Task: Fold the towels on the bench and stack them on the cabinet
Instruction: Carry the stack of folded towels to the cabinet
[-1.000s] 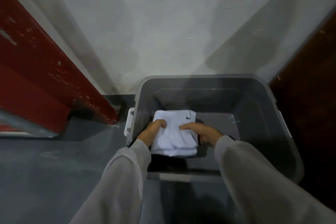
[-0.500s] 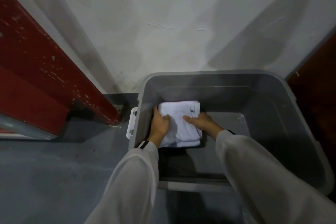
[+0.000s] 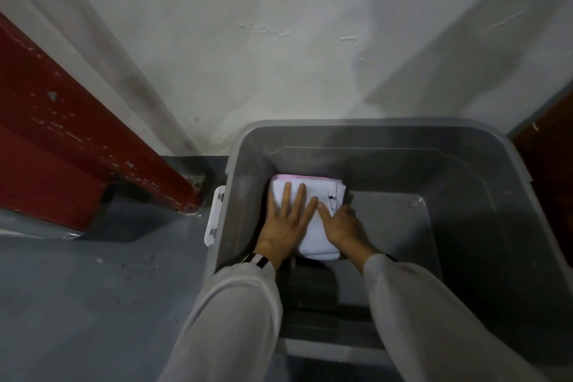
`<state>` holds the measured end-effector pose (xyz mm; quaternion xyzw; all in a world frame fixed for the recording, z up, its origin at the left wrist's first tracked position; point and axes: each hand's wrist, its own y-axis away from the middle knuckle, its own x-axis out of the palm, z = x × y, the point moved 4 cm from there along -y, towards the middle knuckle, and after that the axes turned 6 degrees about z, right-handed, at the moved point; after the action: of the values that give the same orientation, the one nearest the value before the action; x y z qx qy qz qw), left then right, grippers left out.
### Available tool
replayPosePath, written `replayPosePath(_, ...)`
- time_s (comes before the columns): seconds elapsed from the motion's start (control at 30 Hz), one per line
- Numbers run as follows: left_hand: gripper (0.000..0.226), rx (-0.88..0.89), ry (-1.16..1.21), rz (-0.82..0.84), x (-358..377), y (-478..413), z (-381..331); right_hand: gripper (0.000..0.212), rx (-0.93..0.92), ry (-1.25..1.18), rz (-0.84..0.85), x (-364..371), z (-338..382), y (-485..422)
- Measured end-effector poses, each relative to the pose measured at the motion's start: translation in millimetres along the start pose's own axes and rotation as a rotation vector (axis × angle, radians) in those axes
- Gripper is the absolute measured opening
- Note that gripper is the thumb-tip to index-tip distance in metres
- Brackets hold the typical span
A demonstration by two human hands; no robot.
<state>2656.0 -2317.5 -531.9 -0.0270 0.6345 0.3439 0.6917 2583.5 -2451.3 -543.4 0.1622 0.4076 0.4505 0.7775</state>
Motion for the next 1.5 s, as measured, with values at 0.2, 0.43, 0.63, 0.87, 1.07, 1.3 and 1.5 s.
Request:
replayPosePath(0.2,0.126,0.060,0.104,0.061,3.8,-8.8,15.7,0.056,-0.109,0.029,-0.059,-4.9,4.7,-0.6)
replayPosePath(0.43,0.149,-0.022,0.185,0.232,-8.2,-9.6,15.7,0.071,-0.090,0.205,-0.049,-13.9,10.9,9.7)
replayPosePath(0.63,0.124,-0.184,-0.039,0.179,-17.7,5.5,-1.8,0.087,-0.694,0.822,-0.293,1.1,12.3,11.1)
replayPosePath(0.87,0.129,-0.103,-0.036,0.132,-5.1,-4.9,22.8,0.083,-0.644,0.860,-0.188,20.1,18.9,-10.1)
replayPosePath(1.07,0.139,-0.101,-0.037,0.123,9.5,-29.7,27.1,0.079,-0.665,0.843,-0.170,20.9,10.2,-32.1)
replayPosePath(1.3,0.146,-0.048,0.012,0.319,7.7,-32.1,30.5,0.094,-0.558,0.932,-0.131,26.6,28.3,-20.1)
replayPosePath(1.5,0.114,-0.013,0.470,0.529,-35.3,-24.3,31.1,0.073,-0.570,0.866,-0.144,40.0,27.8,-0.1)
